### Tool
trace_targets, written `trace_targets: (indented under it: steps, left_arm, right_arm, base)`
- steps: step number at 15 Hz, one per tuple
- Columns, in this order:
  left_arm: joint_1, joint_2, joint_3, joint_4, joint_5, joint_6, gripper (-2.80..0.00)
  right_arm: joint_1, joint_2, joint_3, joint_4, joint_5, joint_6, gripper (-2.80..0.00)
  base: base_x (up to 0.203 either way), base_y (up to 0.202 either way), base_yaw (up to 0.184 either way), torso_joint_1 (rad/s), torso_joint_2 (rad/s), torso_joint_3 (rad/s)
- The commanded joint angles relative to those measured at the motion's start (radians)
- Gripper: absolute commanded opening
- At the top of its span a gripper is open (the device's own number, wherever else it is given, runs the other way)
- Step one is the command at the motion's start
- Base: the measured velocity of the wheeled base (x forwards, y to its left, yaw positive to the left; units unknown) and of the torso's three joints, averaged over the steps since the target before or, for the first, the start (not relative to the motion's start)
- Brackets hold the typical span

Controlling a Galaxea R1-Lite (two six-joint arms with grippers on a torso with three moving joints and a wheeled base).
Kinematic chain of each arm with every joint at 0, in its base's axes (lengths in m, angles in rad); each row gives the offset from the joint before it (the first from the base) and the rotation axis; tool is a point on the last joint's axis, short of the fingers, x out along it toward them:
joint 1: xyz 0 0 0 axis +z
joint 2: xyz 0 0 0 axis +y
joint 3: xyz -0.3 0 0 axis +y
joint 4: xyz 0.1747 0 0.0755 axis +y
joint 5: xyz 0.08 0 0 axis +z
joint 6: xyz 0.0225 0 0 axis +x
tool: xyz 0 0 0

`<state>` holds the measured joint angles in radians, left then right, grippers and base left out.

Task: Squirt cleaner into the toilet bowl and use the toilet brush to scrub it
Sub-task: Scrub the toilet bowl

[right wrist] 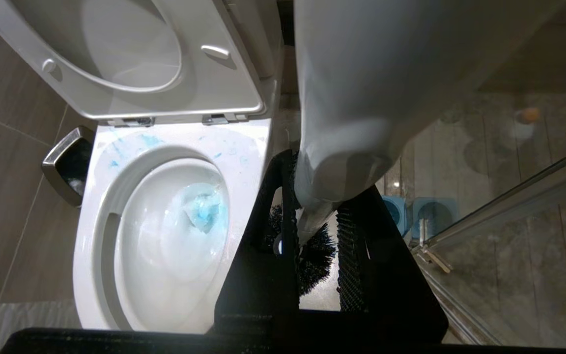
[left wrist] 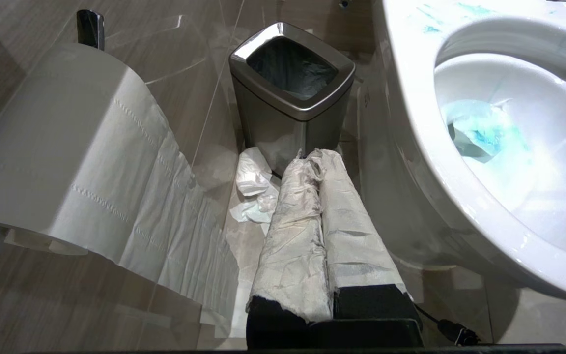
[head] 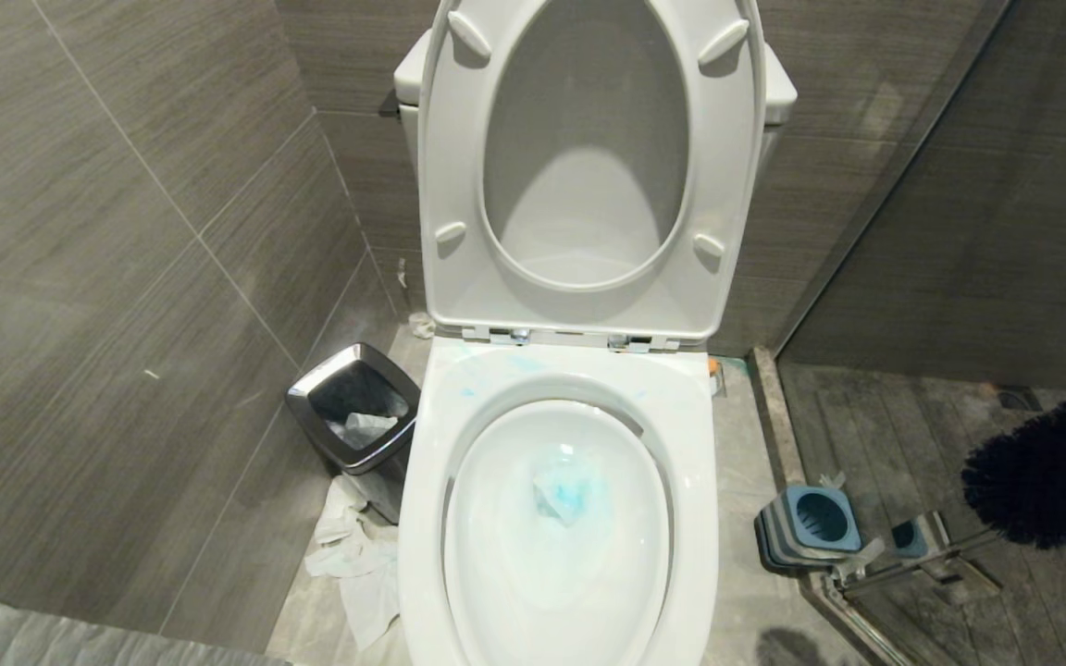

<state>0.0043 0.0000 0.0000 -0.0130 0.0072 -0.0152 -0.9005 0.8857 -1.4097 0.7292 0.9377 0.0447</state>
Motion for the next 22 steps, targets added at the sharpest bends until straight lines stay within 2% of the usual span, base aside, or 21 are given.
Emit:
trace_targets:
  steps: [1, 2, 4, 5, 7, 9, 10, 11, 13, 15, 17, 19, 22]
  left_arm:
    - [0.000, 0.000, 0.008, -0.001, 0.000, 0.000, -2.80]
    - [0.000, 0.000, 0.008, -0.001, 0.000, 0.000, -2.80]
    - [0.000, 0.000, 0.008, -0.001, 0.000, 0.000, -2.80]
    - [0.000, 0.000, 0.008, -0.001, 0.000, 0.000, -2.80]
    - [0.000, 0.000, 0.008, -0.001, 0.000, 0.000, -2.80]
    - [0.000, 0.000, 0.008, -0.001, 0.000, 0.000, -2.80]
    - [0.000, 0.000, 0.008, 0.001, 0.000, 0.000, -2.80]
    - [0.000, 0.000, 0.008, -0.001, 0.000, 0.000, -2.80]
    - [0.000, 0.000, 0.008, 0.000, 0.000, 0.000, -2.80]
    - [0.000, 0.000, 0.008, -0.001, 0.000, 0.000, -2.80]
    - [0.000, 0.000, 0.008, -0.001, 0.000, 0.000, -2.80]
    - [0.000, 0.000, 0.008, -0.001, 0.000, 0.000, -2.80]
    - [0.000, 0.000, 0.008, -0.001, 0.000, 0.000, -2.80]
  right_arm:
    - [0.068, 0.046, -0.021, 0.010, -0.051, 0.000, -2.80]
    - [0.158, 0.060, -0.025, 0.013, -0.137, 0.000, -2.80]
    - [0.444, 0.077, -0.010, 0.007, -0.370, 0.003, -2.80]
    - [0.600, 0.086, 0.002, -0.010, -0.511, 0.009, -2.80]
    - [0.925, 0.114, 0.029, -0.069, -0.856, 0.036, -2.80]
    - [1.163, 0.159, 0.047, -0.132, -1.163, 0.062, -2.80]
    - [1.232, 0.204, 0.056, -0.181, -1.282, 0.076, -2.80]
    - [1.288, 0.240, 0.064, -0.225, -1.327, 0.091, -2.80]
    - [1.381, 0.320, 0.087, -0.312, -1.345, 0.130, -2.80]
    - [1.470, 0.401, 0.095, -0.428, -1.331, 0.140, -2.80]
    - [1.550, 0.467, 0.082, -0.490, -1.309, 0.140, -2.80]
    - [1.588, 0.523, 0.079, -0.504, -1.290, 0.148, -2.80]
    - [1.594, 0.624, 0.079, -0.588, -1.259, 0.180, -2.80]
  base:
    - [0.000, 0.000, 0.000, 0.000, 0.00, 0.000]
    - [0.000, 0.000, 0.000, 0.000, 0.00, 0.000]
    - [0.000, 0.000, 0.000, 0.000, 0.00, 0.000]
    - [0.000, 0.000, 0.000, 0.000, 0.00, 0.000]
    - [0.000, 0.000, 0.000, 0.000, 0.00, 0.000]
    - [0.000, 0.000, 0.000, 0.000, 0.00, 0.000]
    - [0.000, 0.000, 0.000, 0.000, 0.00, 0.000]
    - [0.000, 0.000, 0.000, 0.000, 0.00, 0.000]
    - [0.000, 0.000, 0.000, 0.000, 0.00, 0.000]
    - [0.000, 0.000, 0.000, 0.000, 0.00, 0.000]
    - [0.000, 0.000, 0.000, 0.000, 0.00, 0.000]
    - [0.000, 0.000, 0.000, 0.000, 0.00, 0.000]
    - [0.000, 0.000, 0.000, 0.000, 0.00, 0.000]
